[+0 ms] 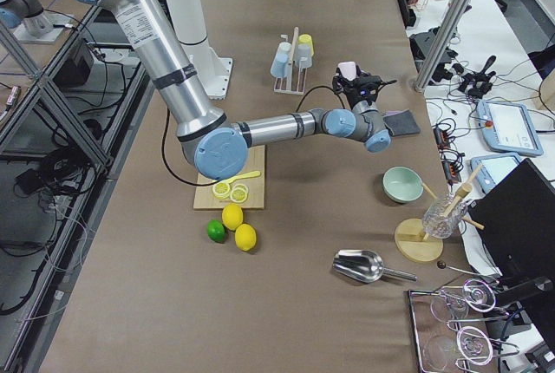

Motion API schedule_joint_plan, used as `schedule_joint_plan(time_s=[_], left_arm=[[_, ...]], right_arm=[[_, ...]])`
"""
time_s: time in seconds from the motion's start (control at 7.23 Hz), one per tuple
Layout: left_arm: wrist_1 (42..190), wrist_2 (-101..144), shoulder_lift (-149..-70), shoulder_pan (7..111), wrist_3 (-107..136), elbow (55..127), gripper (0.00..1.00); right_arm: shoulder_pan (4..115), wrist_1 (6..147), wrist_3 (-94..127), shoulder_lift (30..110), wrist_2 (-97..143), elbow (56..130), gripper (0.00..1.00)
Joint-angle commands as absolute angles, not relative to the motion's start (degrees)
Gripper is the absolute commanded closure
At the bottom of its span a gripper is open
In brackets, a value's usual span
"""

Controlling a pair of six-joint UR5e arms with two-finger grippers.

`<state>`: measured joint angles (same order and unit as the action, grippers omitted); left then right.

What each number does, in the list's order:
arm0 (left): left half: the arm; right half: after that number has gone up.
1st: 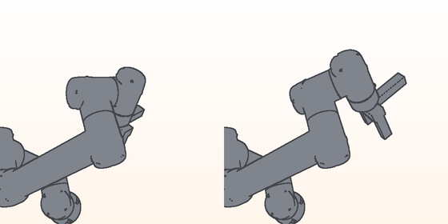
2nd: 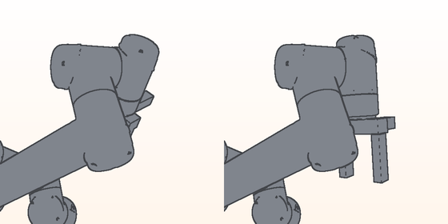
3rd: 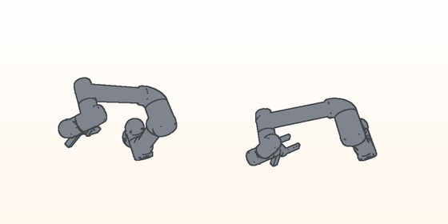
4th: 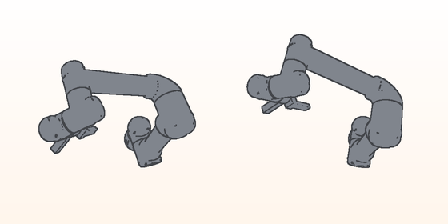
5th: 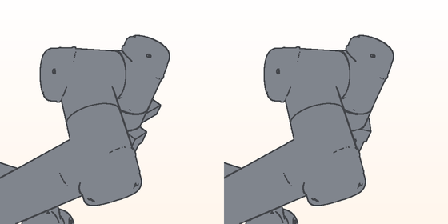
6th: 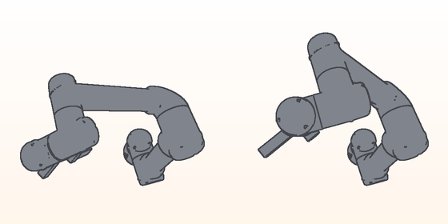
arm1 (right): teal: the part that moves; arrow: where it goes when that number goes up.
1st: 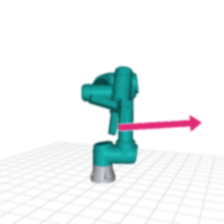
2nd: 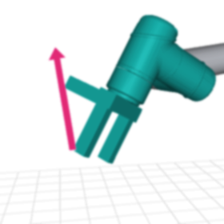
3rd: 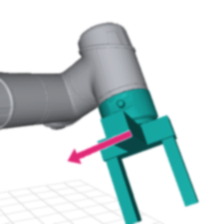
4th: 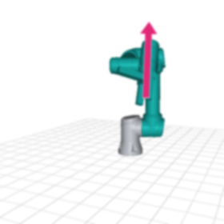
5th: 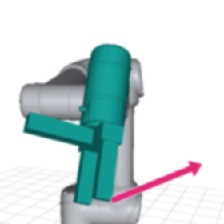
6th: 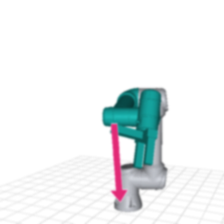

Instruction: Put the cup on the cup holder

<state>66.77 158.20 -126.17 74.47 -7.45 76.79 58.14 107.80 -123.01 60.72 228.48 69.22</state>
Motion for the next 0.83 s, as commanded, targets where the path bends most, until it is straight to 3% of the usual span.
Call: schedule_joint_plan(time_s=[0.0,0.69], left_arm=[[93.2,159.26,-123.08,75.49,8.45,76.82,1.0],[140.8,149.88,-114.9,75.15,39.34,79.89,1.0]], right_arm=[[55.21,106.0,-126.98,60.56,231.48,69.52,0.73],[46.24,105.38,-133.66,58.37,237.82,69.43,0.73]])
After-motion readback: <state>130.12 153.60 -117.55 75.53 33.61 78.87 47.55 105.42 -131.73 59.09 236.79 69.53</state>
